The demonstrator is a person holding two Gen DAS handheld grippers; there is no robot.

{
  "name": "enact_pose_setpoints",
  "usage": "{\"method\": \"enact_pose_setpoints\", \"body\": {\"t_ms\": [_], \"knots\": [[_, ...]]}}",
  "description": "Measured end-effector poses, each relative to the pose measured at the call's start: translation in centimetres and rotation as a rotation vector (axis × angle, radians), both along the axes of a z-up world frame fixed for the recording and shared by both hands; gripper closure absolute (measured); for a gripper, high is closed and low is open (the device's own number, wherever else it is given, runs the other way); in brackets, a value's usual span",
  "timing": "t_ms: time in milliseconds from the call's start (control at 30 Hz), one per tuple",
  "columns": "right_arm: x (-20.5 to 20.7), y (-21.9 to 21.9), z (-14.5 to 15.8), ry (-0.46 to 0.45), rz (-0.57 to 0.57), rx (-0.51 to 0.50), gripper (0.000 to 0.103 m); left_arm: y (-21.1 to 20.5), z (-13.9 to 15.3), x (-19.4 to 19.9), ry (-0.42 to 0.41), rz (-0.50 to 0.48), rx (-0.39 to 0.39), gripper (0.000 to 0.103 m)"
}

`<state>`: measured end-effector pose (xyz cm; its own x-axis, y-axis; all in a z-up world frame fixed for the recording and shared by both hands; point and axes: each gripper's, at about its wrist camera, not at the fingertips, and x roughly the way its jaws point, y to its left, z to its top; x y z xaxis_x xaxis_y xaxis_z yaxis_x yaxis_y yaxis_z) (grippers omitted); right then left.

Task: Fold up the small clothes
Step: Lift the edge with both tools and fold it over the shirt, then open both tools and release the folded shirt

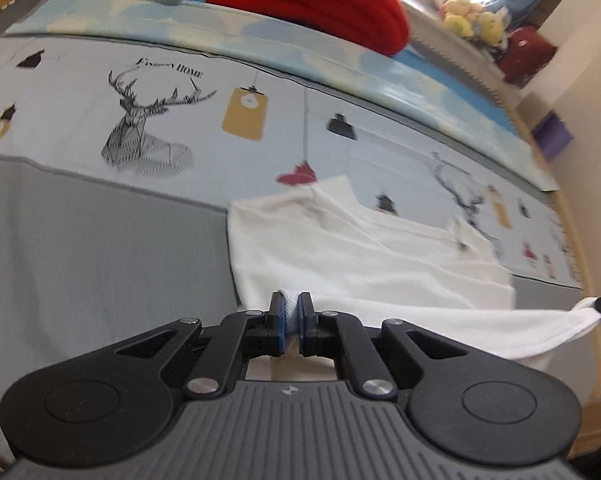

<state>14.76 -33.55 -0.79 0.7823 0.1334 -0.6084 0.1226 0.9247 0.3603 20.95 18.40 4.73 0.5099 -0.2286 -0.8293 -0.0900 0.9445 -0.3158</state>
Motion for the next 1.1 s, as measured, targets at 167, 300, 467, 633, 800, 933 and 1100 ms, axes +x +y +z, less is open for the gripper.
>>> {"method": "enact_pose_setpoints", "body": {"t_ms": [167,300,467,633,800,933,1100], "knots": [[5.4,1.4,-3.5,0.067,0.026,-0.079,0.093,0.3,-2.9,2.9,0.056,0.034,-0.015,0.097],[8.4,2.2,-5.2,0.122,0.027,-0.077,0.093,0.0,-3.6,5.4,0.066,0.042,0.014,0.097],[12.2,2.1,-7.3,0.189,-0.01,-0.053,0.093,0.7,-6.1,7.8,0.167,0.108,-0.011,0.096],[14.5,1.9,-9.0,0.253,-0.057,-0.034,0.089,1.6,-6.3,8.7,0.168,0.174,-0.043,0.091],[13.8,0.7,-7.4,0.156,-0.126,-0.051,0.076,3.3,-4.8,8.2,0.1,0.203,-0.077,0.087],[12.6,-0.2,-6.8,0.114,-0.131,-0.07,0.067,4.3,-4.3,7.3,0.101,0.221,-0.08,0.087],[11.2,-1.1,-6.9,0.114,-0.108,-0.079,0.067,5.3,-4.2,6.2,0.11,0.193,-0.062,0.087]]}}
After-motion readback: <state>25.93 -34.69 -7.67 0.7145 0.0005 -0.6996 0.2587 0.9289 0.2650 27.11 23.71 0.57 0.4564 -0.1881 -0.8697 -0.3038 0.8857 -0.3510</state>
